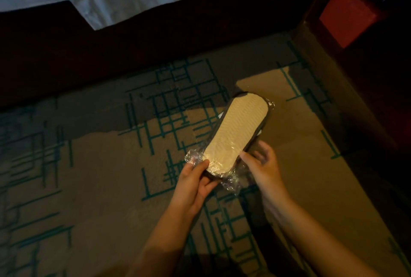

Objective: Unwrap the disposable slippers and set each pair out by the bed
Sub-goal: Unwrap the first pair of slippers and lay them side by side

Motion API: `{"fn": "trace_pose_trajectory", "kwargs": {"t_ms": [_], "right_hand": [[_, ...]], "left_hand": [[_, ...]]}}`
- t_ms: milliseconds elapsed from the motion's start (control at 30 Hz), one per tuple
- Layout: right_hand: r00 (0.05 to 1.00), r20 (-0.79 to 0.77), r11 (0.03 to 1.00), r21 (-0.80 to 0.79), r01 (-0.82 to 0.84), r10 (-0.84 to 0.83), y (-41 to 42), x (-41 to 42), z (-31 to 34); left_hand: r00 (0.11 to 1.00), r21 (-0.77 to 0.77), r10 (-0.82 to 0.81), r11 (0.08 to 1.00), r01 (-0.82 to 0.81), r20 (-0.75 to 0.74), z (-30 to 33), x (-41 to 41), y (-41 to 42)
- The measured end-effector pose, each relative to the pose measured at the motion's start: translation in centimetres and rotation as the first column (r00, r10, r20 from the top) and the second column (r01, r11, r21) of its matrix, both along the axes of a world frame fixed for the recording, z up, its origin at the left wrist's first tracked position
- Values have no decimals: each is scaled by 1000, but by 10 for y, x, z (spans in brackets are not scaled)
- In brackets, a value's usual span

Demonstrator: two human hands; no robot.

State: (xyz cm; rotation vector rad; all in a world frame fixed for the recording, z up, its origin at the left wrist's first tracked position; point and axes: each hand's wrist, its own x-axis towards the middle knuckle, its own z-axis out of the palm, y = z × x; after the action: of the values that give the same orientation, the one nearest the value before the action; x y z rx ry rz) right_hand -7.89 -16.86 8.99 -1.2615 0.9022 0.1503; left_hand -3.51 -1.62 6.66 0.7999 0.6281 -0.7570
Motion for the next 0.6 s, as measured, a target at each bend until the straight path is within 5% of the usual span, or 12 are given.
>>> {"fn": "trace_pose_trajectory", "kwargs": {"t_ms": [67,133,233,333,467,600], "right_hand": [[998,-63,975,222,28,-15,1,7,1],[997,-66,979,198,48,-36,5,11,2],[996,-58,988,137,78,-71,5,12,-3],[995,-51,989,122,86,-80,1,11,-4],[996,-22,991,97,94,-92,-1,8,-4],[997,11,995,61,74,-75,-3,8,-4]], "left_hand": [[1000,-18,-6,1000,6,12,1,-3,4],[997,12,-61,998,60,47,7,-7,6],[949,391,-221,912,120,224,17,-6,10],[744,734,-493,679,6,450,20,4,22],[360,890,-816,437,-129,453,23,11,29],[226,906,-888,346,-243,400,23,12,25]]}}
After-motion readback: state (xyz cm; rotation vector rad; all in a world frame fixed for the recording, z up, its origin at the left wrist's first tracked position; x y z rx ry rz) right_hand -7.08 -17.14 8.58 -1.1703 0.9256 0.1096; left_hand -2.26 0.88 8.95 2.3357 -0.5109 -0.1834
